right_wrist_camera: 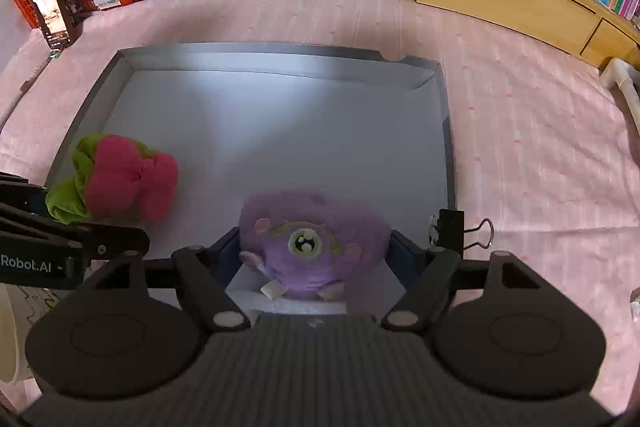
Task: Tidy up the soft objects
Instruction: 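Release the scrunchies into the tray from the left tool while the right drops the plush, then move both tools back from the tray toward the items beside the paper cups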
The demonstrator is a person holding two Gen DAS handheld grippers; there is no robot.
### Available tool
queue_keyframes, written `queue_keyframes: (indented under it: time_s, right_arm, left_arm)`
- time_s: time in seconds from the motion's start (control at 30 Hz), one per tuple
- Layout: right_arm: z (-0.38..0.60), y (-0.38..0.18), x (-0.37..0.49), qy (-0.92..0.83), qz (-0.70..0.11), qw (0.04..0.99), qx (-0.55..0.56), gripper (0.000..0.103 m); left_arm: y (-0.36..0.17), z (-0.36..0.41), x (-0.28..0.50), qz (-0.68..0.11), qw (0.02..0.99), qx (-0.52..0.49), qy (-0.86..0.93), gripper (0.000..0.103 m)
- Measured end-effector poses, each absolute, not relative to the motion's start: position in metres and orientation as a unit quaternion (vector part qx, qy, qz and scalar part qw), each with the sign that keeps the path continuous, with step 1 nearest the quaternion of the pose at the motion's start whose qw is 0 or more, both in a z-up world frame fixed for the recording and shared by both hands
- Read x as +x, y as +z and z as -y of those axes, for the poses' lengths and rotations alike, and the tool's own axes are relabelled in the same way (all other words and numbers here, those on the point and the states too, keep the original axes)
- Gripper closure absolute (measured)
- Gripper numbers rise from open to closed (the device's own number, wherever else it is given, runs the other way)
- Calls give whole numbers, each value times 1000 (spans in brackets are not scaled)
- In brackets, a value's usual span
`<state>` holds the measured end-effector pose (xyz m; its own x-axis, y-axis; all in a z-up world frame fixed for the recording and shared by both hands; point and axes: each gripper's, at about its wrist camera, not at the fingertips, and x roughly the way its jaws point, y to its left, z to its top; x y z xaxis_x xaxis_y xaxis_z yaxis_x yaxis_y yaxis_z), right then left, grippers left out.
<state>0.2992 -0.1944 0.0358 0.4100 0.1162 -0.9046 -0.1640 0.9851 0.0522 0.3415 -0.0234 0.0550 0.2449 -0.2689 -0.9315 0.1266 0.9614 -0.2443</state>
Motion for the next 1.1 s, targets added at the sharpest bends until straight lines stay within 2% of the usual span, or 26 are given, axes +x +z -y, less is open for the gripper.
queue_keyframes:
  time_s: [0.07,0.13,0.23,0.73,1.1]
  right_arm:
    - [195,37,299,84,-535,840,-20,18]
    - [197,38,298,83,-533,842,-15,16]
    - [200,43,297,86,-525,846,-9,14]
    - [206,83,265,81,-462,883,1,11]
    - [199,124,215,98,-390,915,-24,9]
  left_arm:
    - [57,22,341,-598,789,-65,-125,35]
    - [59,22,340,-592,793,-64,-127,28]
    - [64,20,337,-581,801,-63,-130,25]
    - [102,10,300,-516,843,-66,-139,24]
    - [138,5,239,-462,866,-71,-180,24]
